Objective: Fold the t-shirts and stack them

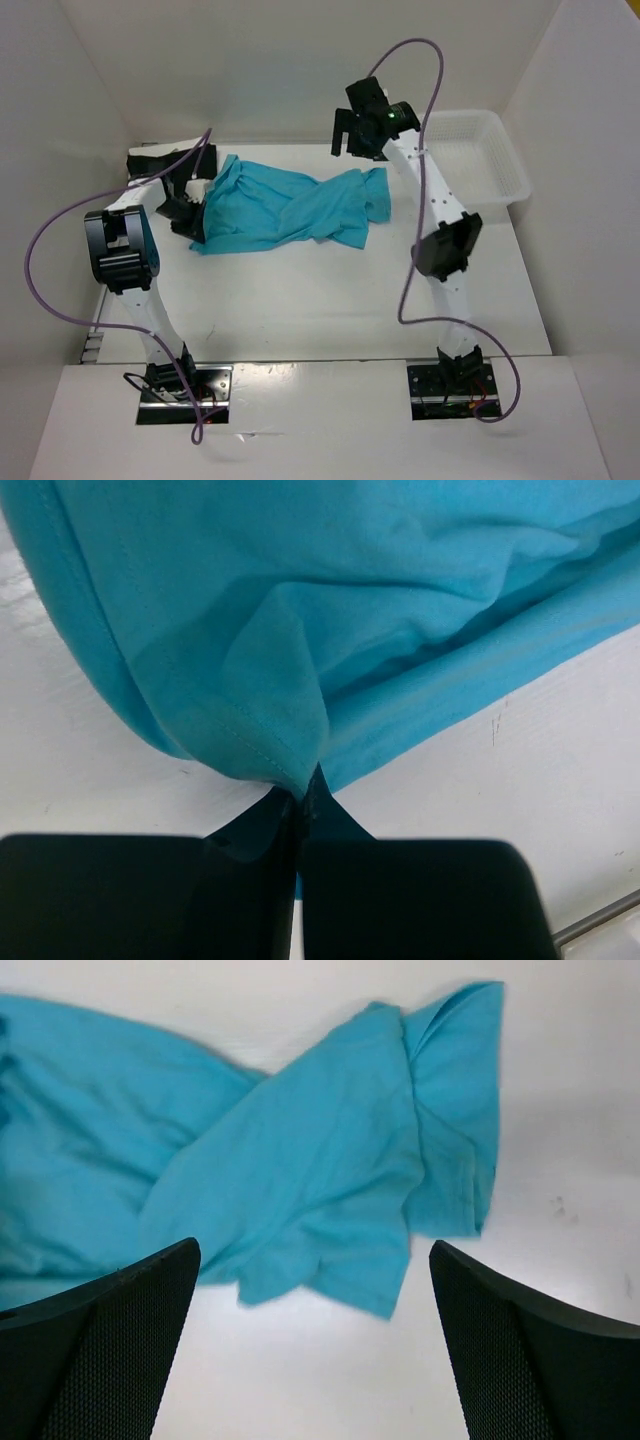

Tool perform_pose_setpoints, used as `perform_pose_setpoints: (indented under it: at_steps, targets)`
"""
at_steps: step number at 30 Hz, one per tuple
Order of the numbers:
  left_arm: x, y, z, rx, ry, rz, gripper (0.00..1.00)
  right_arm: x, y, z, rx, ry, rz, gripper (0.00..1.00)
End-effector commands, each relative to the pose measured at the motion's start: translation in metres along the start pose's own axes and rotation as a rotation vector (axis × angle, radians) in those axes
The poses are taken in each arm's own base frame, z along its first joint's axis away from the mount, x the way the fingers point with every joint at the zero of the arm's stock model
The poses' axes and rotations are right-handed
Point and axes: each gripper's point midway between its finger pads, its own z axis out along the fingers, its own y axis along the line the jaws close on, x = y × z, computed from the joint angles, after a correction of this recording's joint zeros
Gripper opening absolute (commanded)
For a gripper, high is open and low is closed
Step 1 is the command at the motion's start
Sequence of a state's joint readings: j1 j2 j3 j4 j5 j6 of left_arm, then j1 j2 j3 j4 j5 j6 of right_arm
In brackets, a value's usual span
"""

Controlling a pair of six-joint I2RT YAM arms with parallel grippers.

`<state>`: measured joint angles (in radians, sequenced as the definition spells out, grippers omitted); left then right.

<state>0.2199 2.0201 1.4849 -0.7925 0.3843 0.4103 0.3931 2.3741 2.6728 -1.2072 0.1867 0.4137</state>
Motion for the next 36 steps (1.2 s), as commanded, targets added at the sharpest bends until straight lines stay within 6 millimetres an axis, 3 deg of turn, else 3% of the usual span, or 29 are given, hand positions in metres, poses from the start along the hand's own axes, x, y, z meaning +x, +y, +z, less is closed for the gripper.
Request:
perform_pose_setpoints:
  at_steps: [1, 3, 6, 7, 9, 10, 11, 12, 13, 18, 24, 25, 26, 29, 32, 33, 34, 35, 36]
  targets:
    - [-0.007, -0.014, -0.015, 0.022, -0.047, -0.002, 0.00, 0.003, -0.010, -0.078, 0.097, -0.093, -0.026, 1.00]
    - [-0.002, -0.016, -0.013, 0.025, -0.041, -0.005, 0.00, 0.034, -0.021, -0.069, 0.068, -0.106, -0.028, 1.00]
    - [0.001, -0.019, -0.011, 0.035, -0.045, -0.006, 0.00, 0.067, -0.021, -0.070, -0.214, -0.154, 0.117, 1.00]
    - [-0.001, -0.019, -0.015, 0.030, -0.054, -0.001, 0.00, 0.076, -0.024, -0.066, -0.223, -0.166, 0.135, 1.00]
    - [-0.003, -0.019, -0.015, 0.027, -0.062, -0.006, 0.02, 0.095, -0.035, -0.044, -0.109, -0.162, 0.152, 1.00]
    - [-0.005, -0.017, -0.015, 0.022, -0.070, -0.001, 0.02, 0.108, -0.039, -0.017, -0.055, -0.105, 0.150, 0.98]
    - [-0.004, -0.017, -0.012, 0.026, -0.063, -0.014, 0.02, 0.107, -0.044, -0.005, -0.030, -0.085, 0.166, 0.94]
    - [-0.002, -0.016, -0.009, 0.031, -0.054, -0.019, 0.03, 0.126, -0.052, 0.020, 0.020, -0.011, 0.164, 0.89]
    - [-0.005, -0.016, -0.012, 0.028, -0.059, -0.016, 0.03, 0.130, -0.052, 0.029, 0.030, 0.005, 0.161, 0.78]
    - [-0.001, -0.018, -0.010, 0.029, -0.058, -0.017, 0.04, 0.159, -0.049, 0.054, 0.020, 0.105, 0.156, 0.69]
    - [0.006, -0.017, -0.010, 0.014, -0.040, -0.022, 0.04, 0.194, -0.045, 0.078, -0.001, 0.213, 0.158, 0.68]
    - [0.006, -0.017, -0.010, 0.014, -0.040, -0.022, 0.04, 0.202, -0.046, 0.080, 0.006, 0.240, 0.167, 0.64]
    - [0.005, -0.015, -0.013, -0.001, -0.043, -0.018, 0.04, 0.206, -0.048, 0.084, 0.012, 0.250, 0.166, 0.51]
    - [0.004, -0.012, -0.020, -0.033, -0.048, 0.000, 0.04, 0.232, -0.055, 0.085, 0.033, 0.319, 0.179, 0.36]
    - [0.006, -0.012, -0.021, -0.043, -0.043, 0.000, 0.04, 0.244, -0.061, 0.084, 0.028, 0.343, 0.188, 0.11]
    - [0.006, -0.012, -0.021, -0.043, -0.043, 0.000, 0.04, 0.242, -0.066, 0.086, 0.018, 0.347, 0.212, 0.00]
    - [0.005, -0.014, -0.021, -0.031, -0.049, 0.001, 0.04, 0.241, -0.067, 0.086, 0.009, 0.353, 0.213, 0.00]
    - [0.002, -0.014, -0.018, -0.018, -0.052, 0.000, 0.04, 0.230, -0.066, 0.088, -0.009, 0.331, 0.227, 0.00]
    - [0.000, -0.015, -0.018, -0.004, -0.051, -0.003, 0.04, 0.205, -0.062, 0.087, -0.029, 0.288, 0.222, 0.00]
